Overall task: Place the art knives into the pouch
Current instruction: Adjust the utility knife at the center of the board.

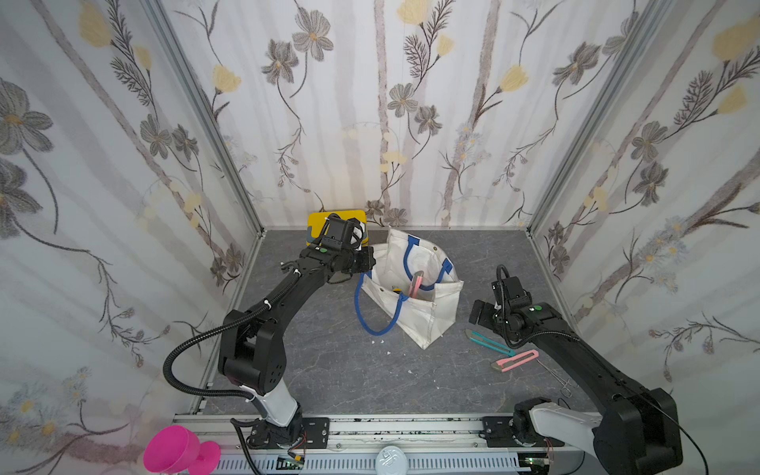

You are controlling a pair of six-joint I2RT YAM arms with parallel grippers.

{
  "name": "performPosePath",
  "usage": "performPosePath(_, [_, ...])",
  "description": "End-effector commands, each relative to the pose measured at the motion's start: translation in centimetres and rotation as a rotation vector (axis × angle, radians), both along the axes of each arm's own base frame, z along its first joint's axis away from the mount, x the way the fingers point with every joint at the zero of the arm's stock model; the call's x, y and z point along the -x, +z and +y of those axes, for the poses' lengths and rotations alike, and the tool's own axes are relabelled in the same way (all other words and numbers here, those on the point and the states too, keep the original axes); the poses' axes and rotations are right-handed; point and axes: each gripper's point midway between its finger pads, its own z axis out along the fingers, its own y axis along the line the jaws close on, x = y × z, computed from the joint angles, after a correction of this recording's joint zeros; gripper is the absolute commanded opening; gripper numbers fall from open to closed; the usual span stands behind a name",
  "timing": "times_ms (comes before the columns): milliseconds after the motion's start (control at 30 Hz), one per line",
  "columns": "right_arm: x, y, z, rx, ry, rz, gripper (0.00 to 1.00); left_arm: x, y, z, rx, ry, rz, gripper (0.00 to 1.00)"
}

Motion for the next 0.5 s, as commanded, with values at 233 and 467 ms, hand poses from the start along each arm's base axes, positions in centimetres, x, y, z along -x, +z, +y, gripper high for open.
performPosePath(233, [2.0,-2.3,1.6,0.217,0.180,0.108,1.00,-0.2,0.7,0.1,0.008,0.006,-0.023,0.00])
performPosePath(467, [3.2,-3.3,-0.1,0.303,0.096,0.129,1.00,-0.2,0.5,0.1,0.004,0.006,-0.021,0.00])
